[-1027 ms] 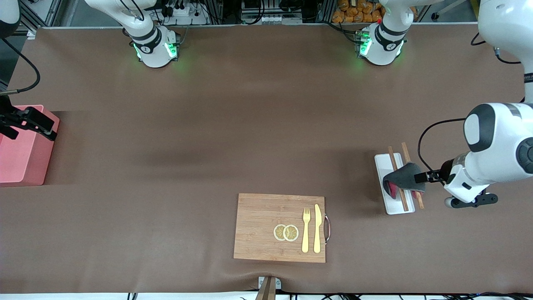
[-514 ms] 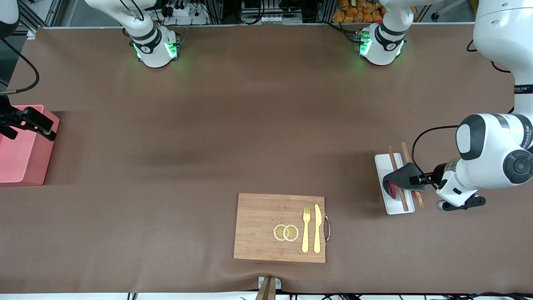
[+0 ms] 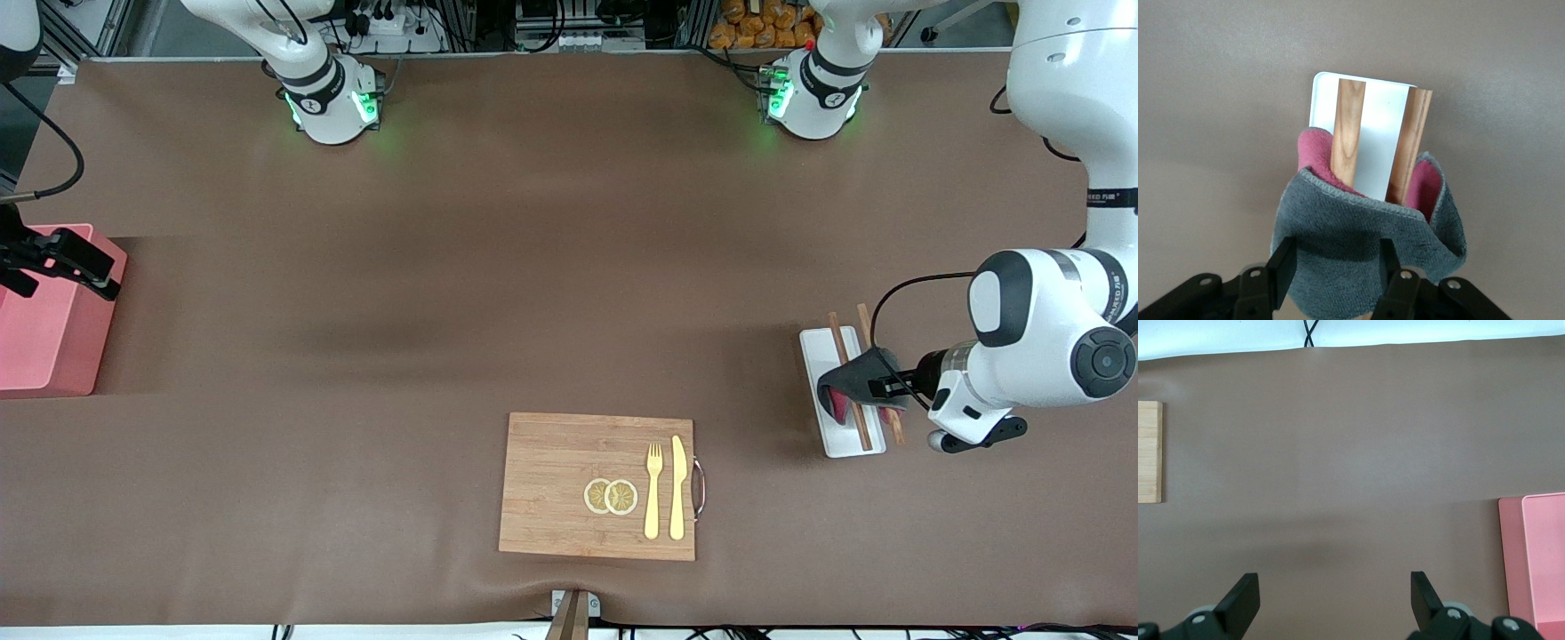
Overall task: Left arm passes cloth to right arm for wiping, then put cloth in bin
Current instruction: 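Close the left gripper on the grey cloth and lift it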
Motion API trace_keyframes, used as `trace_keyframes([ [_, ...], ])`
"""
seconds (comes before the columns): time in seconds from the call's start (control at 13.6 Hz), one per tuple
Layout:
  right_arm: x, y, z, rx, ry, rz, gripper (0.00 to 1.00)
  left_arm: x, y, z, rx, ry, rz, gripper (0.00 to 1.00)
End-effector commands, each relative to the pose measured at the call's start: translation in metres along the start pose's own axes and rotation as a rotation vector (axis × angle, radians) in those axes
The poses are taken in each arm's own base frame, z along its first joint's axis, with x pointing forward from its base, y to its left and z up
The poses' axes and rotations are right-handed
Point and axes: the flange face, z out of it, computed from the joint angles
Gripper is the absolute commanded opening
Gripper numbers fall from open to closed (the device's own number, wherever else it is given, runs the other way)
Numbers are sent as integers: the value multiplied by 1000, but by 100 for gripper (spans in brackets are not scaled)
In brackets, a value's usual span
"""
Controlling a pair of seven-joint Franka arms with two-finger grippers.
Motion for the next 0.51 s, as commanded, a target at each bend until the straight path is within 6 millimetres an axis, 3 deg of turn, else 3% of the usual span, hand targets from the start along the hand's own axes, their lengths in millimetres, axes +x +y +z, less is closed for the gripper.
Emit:
trace_keyframes([
  [0.0, 1, 3, -1, -8, -2, 5, 100, 2, 4, -1, -14, 7, -16, 49],
  [0.44, 1, 2, -1, -7, -2, 5, 100, 1, 6, -1, -14, 7, -25, 30],
])
